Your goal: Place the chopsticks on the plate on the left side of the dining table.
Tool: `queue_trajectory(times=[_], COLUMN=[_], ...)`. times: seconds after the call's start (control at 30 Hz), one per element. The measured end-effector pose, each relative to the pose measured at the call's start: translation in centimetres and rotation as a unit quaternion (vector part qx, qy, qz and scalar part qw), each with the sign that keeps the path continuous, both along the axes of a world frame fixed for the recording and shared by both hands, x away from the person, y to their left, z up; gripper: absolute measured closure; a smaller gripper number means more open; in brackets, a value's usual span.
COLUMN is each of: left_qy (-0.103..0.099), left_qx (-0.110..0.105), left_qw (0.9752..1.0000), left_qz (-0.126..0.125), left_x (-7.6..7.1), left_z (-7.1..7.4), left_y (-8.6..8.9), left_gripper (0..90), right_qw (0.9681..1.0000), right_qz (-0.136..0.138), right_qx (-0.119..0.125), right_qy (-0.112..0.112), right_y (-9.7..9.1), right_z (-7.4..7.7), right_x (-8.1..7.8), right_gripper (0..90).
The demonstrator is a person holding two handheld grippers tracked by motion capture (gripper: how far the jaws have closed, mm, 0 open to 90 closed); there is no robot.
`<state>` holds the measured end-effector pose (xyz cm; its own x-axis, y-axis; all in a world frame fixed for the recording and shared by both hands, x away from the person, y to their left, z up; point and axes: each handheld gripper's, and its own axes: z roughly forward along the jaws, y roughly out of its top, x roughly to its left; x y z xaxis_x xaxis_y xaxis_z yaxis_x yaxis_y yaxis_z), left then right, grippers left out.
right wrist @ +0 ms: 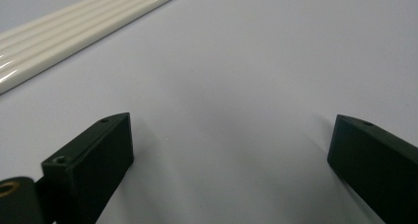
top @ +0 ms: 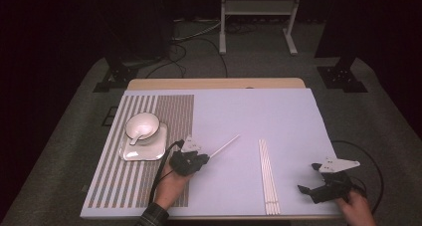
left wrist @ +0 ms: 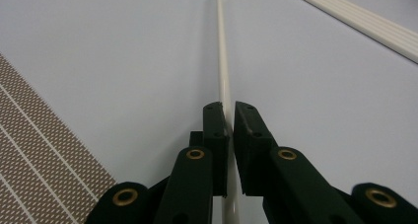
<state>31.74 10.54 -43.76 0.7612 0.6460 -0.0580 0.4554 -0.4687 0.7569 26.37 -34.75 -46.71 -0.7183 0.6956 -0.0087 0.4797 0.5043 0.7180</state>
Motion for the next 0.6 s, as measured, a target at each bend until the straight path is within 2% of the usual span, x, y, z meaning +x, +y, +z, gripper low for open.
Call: queue_trajectory(times=[0.6], left_qy=[-0.002], left_qx=[0.0], left_qw=[1.0], left_qz=[-0.002], left_x=[-0.5], left_z=[0.7], left_y=[1.4], left_gripper=[84.1], right_qw=[1.0], right_qz=[0.0], right_qx=[0.0], right_qy=[0.0], right_y=[0.0], right_z=[0.0], right_x=[0.0], right_gripper=[2.2])
